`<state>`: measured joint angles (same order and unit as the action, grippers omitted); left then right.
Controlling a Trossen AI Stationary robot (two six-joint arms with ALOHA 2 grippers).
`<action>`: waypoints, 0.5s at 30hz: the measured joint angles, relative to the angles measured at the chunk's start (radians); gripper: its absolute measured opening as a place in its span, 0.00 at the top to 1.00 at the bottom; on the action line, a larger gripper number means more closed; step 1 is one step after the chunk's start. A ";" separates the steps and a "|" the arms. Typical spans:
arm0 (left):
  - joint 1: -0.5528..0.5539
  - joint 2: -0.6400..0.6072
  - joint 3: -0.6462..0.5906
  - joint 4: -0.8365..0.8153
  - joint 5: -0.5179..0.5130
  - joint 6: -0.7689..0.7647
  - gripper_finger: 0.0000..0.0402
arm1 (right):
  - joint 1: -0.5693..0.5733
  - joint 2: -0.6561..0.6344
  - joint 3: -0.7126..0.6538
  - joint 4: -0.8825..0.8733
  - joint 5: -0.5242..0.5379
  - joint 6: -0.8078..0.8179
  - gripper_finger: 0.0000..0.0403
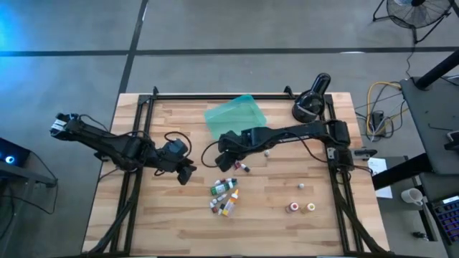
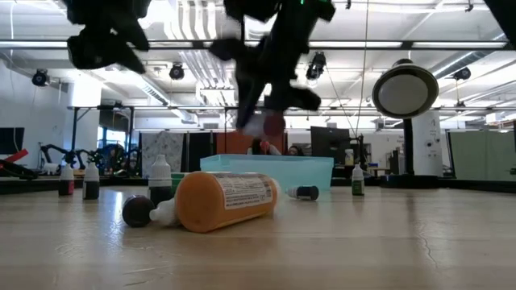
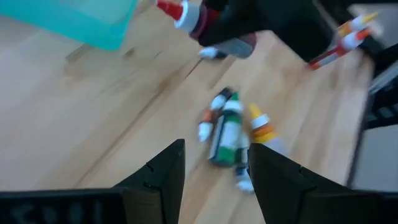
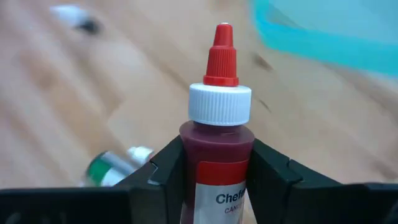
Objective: Pick & Place food coloring
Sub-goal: Adjust the blue small food coloring bottle
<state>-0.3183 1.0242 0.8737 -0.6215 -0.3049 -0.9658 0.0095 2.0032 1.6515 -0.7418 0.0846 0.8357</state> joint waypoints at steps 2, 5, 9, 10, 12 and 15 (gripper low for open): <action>0.000 -0.010 0.001 0.054 -0.001 0.000 0.63 | 0.029 -0.017 0.003 0.038 -0.008 -0.167 0.68; 0.001 -0.024 0.001 0.153 -0.010 0.026 0.63 | 0.090 -0.033 0.002 0.106 0.012 -0.411 0.68; 0.002 -0.045 -0.003 0.278 0.046 0.064 0.63 | 0.152 -0.047 0.014 0.131 0.102 -0.522 0.69; 0.001 -0.051 -0.003 0.301 0.067 0.075 0.63 | 0.157 -0.047 0.017 0.138 0.138 -0.520 0.69; 0.000 -0.066 -0.006 0.358 0.095 0.098 0.63 | 0.164 -0.046 0.018 0.159 0.208 -0.501 0.69; 0.000 -0.087 -0.009 0.391 0.098 0.138 0.63 | 0.168 -0.046 0.022 0.262 0.251 -0.499 0.69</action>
<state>-0.3180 0.9370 0.8646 -0.2309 -0.2067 -0.8283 0.1771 1.9572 1.6733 -0.4798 0.3361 0.3370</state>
